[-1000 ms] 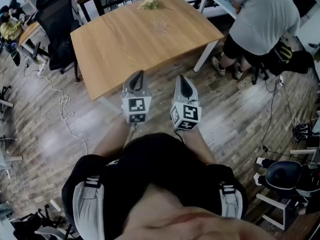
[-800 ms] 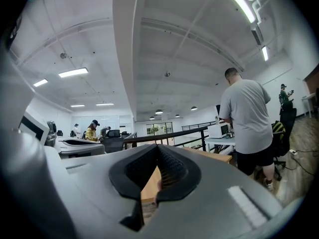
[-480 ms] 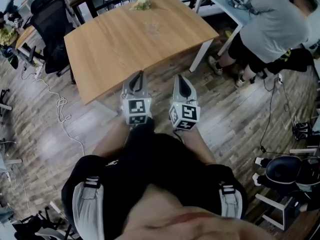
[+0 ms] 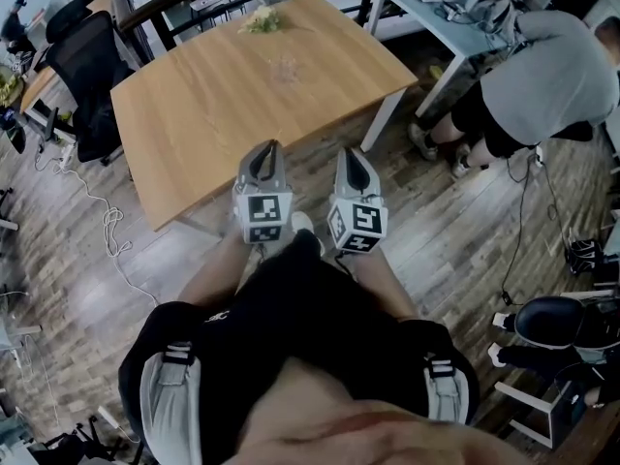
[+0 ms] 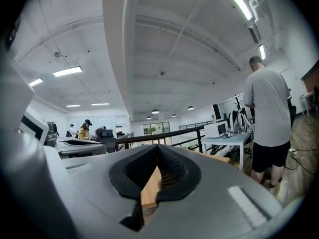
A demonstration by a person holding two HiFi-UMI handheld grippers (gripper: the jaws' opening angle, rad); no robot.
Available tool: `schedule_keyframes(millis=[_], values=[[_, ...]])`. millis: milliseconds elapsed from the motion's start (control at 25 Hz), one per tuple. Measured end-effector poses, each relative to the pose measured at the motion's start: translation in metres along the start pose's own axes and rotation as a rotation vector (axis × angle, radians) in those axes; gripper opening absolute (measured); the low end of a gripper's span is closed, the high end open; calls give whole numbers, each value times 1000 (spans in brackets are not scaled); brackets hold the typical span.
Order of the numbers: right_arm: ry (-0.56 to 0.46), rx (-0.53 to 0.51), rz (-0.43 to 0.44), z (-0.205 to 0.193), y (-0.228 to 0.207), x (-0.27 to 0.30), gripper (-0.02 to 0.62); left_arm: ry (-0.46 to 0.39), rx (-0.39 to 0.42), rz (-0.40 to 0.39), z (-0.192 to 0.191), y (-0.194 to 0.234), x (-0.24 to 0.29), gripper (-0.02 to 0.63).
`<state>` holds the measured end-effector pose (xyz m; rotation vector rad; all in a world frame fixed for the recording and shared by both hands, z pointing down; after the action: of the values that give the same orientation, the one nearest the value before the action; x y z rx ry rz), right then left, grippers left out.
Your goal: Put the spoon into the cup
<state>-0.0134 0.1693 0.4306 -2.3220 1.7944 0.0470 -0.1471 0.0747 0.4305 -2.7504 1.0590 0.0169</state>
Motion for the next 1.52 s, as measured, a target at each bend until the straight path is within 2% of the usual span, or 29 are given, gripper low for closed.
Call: schedule_keyframes(millis=[440,840,1160,1520], values=[[15,-18,-23,-10,-51,81,0,2,-7,-30,-11,9,108,21],[16,-24,-4,-8,-85,188,0,0,5,-41,-12,35,219,21],[45,-43,17,-21,-106,275,0,13,-21,-28,-30,62,301,21],[68,-16,51,-35,-116,332,0,4,-20,18,-34,87,350,21]])
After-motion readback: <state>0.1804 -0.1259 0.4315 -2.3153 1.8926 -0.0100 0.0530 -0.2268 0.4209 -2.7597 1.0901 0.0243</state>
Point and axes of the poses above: the fingertips, and each gripper's own axes: x forward along the fingers, y to its left, z out of its top, the point moved 4 cm from there along -x, backward along the fingers, and after that the axes turned 10 degrees about -y, right-handed, at the moved point
